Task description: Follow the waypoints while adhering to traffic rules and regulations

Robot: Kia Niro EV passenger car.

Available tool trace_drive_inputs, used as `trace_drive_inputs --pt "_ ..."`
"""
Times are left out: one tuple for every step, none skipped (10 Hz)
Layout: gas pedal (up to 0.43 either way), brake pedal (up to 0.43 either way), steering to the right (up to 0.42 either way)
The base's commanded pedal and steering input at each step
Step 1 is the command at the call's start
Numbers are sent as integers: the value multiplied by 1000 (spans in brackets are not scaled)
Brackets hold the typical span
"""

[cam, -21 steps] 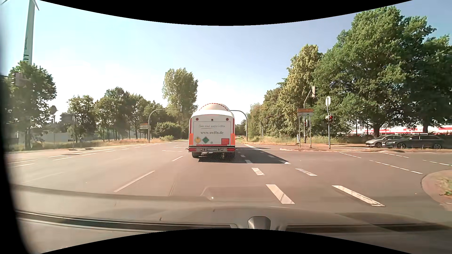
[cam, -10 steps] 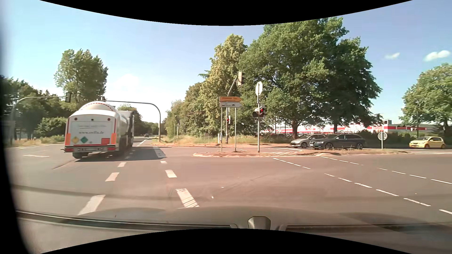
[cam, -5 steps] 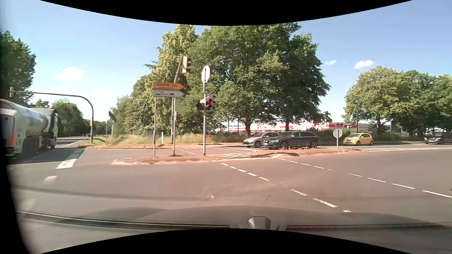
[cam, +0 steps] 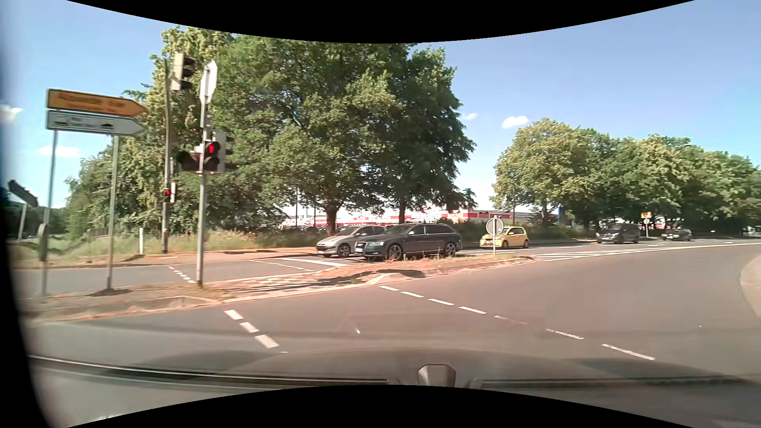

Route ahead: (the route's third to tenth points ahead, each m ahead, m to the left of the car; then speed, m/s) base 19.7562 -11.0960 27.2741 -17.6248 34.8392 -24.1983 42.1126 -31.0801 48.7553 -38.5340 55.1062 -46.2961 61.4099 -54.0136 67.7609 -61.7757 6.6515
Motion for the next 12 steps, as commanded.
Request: trace_drive_inputs --pt "67 6 299" --pt "79 6 295" --pt "87 6 293" --pt "98 6 291" --pt "98 6 290" --pt "110 6 289" --pt "130 6 285" --pt "138 6 279" --pt "150 6 272" --pt "150 6 262" --pt "157 6 250" --pt "157 6 234"
